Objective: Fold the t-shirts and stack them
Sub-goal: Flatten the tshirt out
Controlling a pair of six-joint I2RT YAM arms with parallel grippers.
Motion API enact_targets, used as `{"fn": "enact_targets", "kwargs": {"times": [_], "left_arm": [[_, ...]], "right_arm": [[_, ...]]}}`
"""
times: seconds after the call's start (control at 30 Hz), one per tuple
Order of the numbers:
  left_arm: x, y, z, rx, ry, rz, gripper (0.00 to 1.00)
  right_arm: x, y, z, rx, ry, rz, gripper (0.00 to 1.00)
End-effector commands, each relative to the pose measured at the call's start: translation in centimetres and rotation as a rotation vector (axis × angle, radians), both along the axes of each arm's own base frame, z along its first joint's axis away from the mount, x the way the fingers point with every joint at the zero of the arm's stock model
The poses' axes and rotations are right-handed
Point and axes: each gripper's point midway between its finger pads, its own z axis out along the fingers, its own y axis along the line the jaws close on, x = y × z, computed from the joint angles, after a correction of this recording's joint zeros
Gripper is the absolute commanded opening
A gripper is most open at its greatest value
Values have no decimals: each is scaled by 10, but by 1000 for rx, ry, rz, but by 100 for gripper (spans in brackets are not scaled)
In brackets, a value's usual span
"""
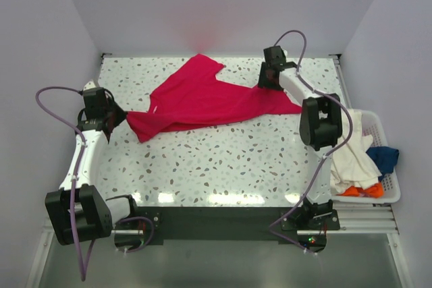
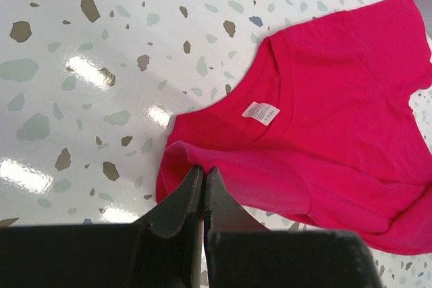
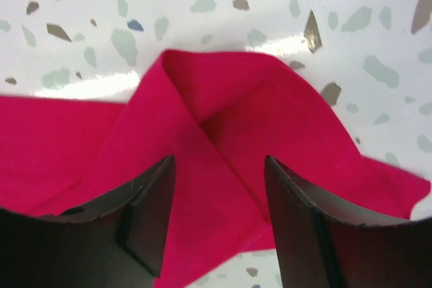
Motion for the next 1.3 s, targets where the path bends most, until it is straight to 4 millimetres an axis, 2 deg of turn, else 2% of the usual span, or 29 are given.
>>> {"fn": "enact_targets", "kwargs": {"times": [0.0, 0.07, 0.1, 0.2, 0.53, 0.7, 0.8, 0.87, 1.07, 1.1, 1.17, 1.2, 1.27], "left_arm": [[9, 4, 13, 5, -61, 6, 0], [10, 1, 14, -6, -67, -9, 0], [10, 1, 13, -8, -66, -10, 0], [10, -1, 13, -14, -68, -17, 0], [10, -1, 13, -16, -70, -19, 0], [9, -2, 11, -16, -64, -20, 0], [9, -2, 12, -15, -67, -22, 0], [9, -2, 12, -17, -67, -23, 0], [9, -4, 15, -19, -76, -29, 0], [9, -4, 16, -23, -79, -31, 0], [8, -5, 19, -23, -86, -33, 0], [8, -5, 20, -24, -89, -33, 0], [7, -7, 26, -25, -105, -36, 0]], "right_arm": [[-24, -14, 40, 6, -60, -45, 57], [-34, -16, 38, 19, -66, -56, 57], [-47, -17, 32, 23, -47, -51, 57], [-57, -15, 14, 40, -24, -43, 55], [-52, -6, -33, 86, 56, -29, 50], [-56, -5, -45, 90, 82, -41, 49], [-59, -8, -48, 83, 91, -51, 49], [-59, -8, -47, 84, 85, -53, 44], [-61, -6, -38, 101, 83, -56, 15], [-60, -5, -29, 108, 69, -53, 6], [-63, -6, -20, 111, 72, -58, 0], [-63, -7, -4, 122, 46, -57, 0], [-69, -7, 11, 133, 39, -57, 0]]}}
